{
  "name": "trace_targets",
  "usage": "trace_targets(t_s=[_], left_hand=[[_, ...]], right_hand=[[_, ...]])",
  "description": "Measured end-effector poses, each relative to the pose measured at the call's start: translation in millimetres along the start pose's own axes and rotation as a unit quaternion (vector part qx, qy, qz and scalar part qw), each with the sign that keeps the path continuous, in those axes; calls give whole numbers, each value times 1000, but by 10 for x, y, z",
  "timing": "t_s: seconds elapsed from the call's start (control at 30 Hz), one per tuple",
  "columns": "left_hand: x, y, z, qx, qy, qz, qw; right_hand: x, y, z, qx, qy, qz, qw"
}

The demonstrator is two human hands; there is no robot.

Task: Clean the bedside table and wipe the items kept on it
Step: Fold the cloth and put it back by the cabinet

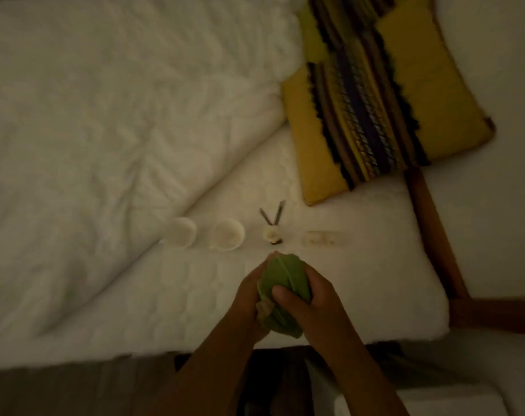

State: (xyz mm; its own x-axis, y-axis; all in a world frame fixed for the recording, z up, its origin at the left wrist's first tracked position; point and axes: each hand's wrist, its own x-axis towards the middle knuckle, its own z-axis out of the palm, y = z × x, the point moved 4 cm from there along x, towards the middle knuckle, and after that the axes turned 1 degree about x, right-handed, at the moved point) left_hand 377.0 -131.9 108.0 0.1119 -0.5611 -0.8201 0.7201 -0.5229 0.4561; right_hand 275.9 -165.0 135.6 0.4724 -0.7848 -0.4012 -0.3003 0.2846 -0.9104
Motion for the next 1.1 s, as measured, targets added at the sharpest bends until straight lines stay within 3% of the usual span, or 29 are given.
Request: trace_targets(t_s=[0.13,0.27,0.47,0.73,0.9,1.1], left_hand=[[-950,409,-808,-170,17,21,985],[-1788,806,-1747,-304,43,83,948],[-3017,1042,-3516,-356,105,236,898],[-4825,787,-5952,-210,221,379,874],[-5788,797,-7000,-130,292,348,881],[-6719,1046,-7948,91,328,254,906]], right_hand=[[-97,-680,1057,-95,-168,-29,981],[-348,-1260,2175,-161,-275,-97,943],[-934,-1947,4049,-269,-422,-163,850],[-2077,-2418,6577,-393,-605,-183,668],[-2762,-2609,7922,-451,-660,-216,561],[-3273,-2898,9281,-520,-710,-195,433]])
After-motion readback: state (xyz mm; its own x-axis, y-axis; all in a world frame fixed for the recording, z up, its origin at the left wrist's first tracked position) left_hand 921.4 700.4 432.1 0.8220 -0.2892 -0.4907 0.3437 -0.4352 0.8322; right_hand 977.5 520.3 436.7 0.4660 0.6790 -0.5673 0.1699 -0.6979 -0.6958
